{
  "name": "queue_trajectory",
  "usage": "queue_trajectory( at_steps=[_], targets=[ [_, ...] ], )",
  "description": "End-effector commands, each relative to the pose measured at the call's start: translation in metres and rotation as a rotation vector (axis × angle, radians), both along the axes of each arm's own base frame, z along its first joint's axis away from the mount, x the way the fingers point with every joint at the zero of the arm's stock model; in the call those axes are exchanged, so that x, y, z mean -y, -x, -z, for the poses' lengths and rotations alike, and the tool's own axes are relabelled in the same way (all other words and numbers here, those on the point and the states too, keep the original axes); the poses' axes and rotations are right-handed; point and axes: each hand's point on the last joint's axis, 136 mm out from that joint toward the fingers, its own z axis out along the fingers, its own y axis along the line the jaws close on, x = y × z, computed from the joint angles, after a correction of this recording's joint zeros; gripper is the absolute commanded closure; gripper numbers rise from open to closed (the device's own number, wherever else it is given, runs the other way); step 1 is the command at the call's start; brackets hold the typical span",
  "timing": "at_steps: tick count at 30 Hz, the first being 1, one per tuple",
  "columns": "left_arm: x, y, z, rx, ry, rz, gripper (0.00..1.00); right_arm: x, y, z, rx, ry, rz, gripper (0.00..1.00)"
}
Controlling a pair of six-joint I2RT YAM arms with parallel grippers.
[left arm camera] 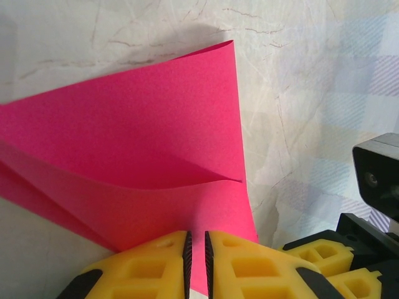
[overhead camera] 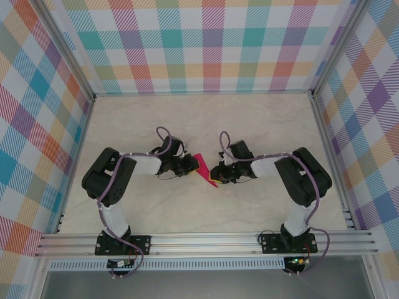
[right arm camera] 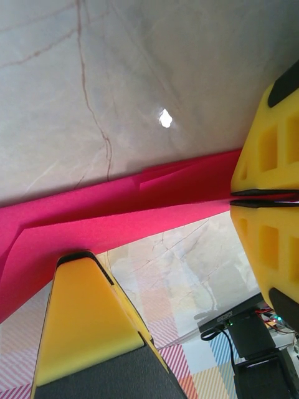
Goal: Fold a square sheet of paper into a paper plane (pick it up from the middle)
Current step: Fold the wing for the fifth time at the center of the table.
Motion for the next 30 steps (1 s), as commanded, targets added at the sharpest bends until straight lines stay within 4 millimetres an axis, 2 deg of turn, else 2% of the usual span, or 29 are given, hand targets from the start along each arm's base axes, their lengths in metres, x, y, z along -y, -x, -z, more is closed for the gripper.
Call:
queue_trajectory(
  at_steps=[1,7,12,17,24,30],
  targets=[
    [0.004,0.001,0.004,-0.002,-0.027,0.024,0.84,0.003,0.002,0.007,-0.031,0.006,-0.007,0.88],
    [0.009,-0.003,-0.006,0.019,-0.002,0.037,0.84,0.006,0.002,0.011,-0.050,0.023,0.006,0.89],
    [0.018,-0.004,-0.032,0.069,0.071,0.064,0.82,0.006,0.002,0.013,-0.065,0.022,0.016,0.90],
    [0.020,0.008,-0.043,0.093,0.096,0.081,0.81,0.004,0.001,0.009,-0.072,-0.010,0.016,0.90],
    [0.028,0.022,-0.034,0.079,0.087,0.109,0.80,0.001,-0.003,0.000,-0.070,-0.068,0.016,0.91],
    [0.028,0.021,-0.022,0.058,0.068,0.102,0.81,0.000,-0.005,-0.001,-0.087,-0.094,0.024,0.91]
  ],
)
